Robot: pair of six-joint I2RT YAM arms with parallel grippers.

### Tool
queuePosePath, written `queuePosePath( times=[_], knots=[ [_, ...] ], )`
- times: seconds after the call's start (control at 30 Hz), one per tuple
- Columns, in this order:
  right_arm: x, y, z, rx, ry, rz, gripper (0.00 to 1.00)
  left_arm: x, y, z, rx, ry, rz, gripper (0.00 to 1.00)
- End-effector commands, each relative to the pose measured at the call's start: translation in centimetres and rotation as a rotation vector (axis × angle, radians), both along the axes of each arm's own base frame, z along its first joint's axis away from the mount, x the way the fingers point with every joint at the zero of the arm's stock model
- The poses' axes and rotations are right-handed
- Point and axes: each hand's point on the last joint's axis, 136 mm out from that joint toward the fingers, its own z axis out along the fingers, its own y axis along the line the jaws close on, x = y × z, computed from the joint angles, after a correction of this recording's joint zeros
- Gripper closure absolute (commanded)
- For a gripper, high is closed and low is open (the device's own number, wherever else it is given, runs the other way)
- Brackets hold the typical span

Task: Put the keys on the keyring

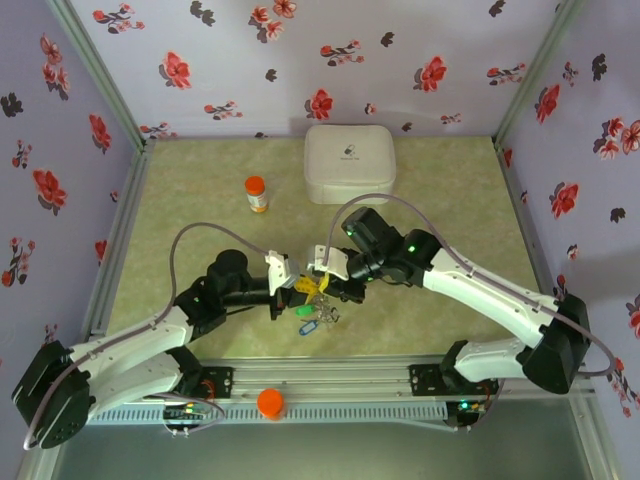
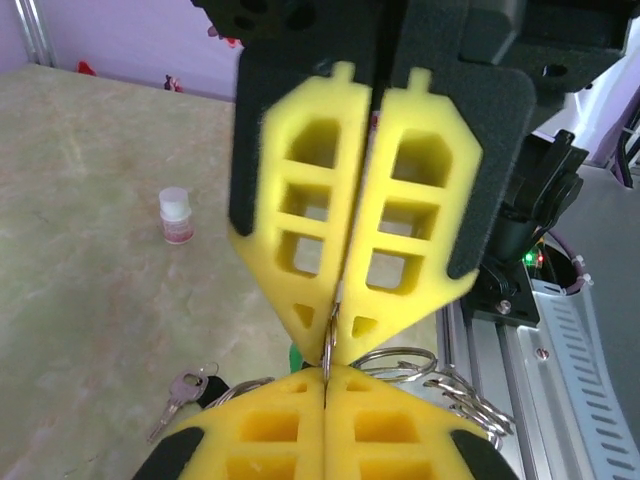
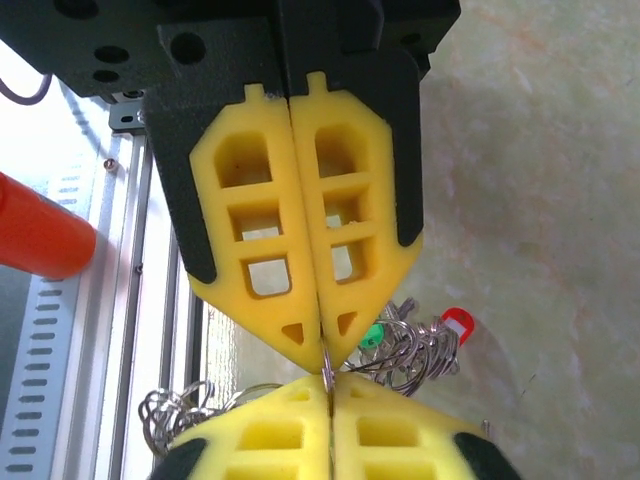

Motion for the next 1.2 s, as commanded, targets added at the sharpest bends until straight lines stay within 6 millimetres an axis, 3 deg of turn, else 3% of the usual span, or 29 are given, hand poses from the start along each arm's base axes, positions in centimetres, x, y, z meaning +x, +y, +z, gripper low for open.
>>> queuePosePath(
  times=[0.0, 0.1, 0.2, 0.33, 0.63, 0.9, 1.0, 1.1, 1.13, 1.17],
  knots=[
    [0.2, 0.6, 3.2, 0.174, 0.028, -0.014, 0.73, -0.2, -0.1, 1.9, -0.091, -0.045, -0.008, 1.00],
    [0.7, -0.3, 4.5, 0.323, 0.078, -0.048, 0.64, -0.2, 0.1, 2.4, -0.182, -0.043, 0.008, 1.00],
    [0.2, -0.6, 3.6, 0.343, 0.074, -0.039, 0.61, 0.0, 0.3, 2.7, -0.245, -0.037, 0.032, 1.00],
    [0.5, -1.2, 2.4, 0.312, 0.060, -0.082, 0.61, 0.4, 0.7, 3.2, -0.307, -0.023, 0.069, 1.00],
    [1.5, -0.2, 2.8, 0.339, 0.072, -0.131, 0.61, 0.3, 0.5, 3.4, -0.360, -0.003, 0.050, 1.00],
    [1.1, 0.6, 2.2, 0.353, 0.133, -0.126, 0.73, 0.0, 0.6, 3.6, -0.373, -0.020, 0.044, 1.00],
    [0.9, 0.9, 2.1, 0.355, 0.136, -0.115, 0.83, 0.0, 0.7, 3.4, -0.369, -0.016, 0.045, 1.00],
    [0.9, 1.1, 2.3, 0.352, 0.135, -0.098, 0.99, 0.0, 0.7, 3.5, -0.370, -0.023, 0.048, 1.00],
    [0.8, 1.0, 2.3, 0.349, 0.134, -0.094, 1.00, 0.1, 0.7, 3.6, -0.369, -0.023, 0.055, 0.95],
    [0.8, 1.0, 2.4, 0.346, 0.130, -0.089, 1.00, 0.4, 0.7, 3.3, -0.358, -0.011, 0.074, 0.73]
  ],
)
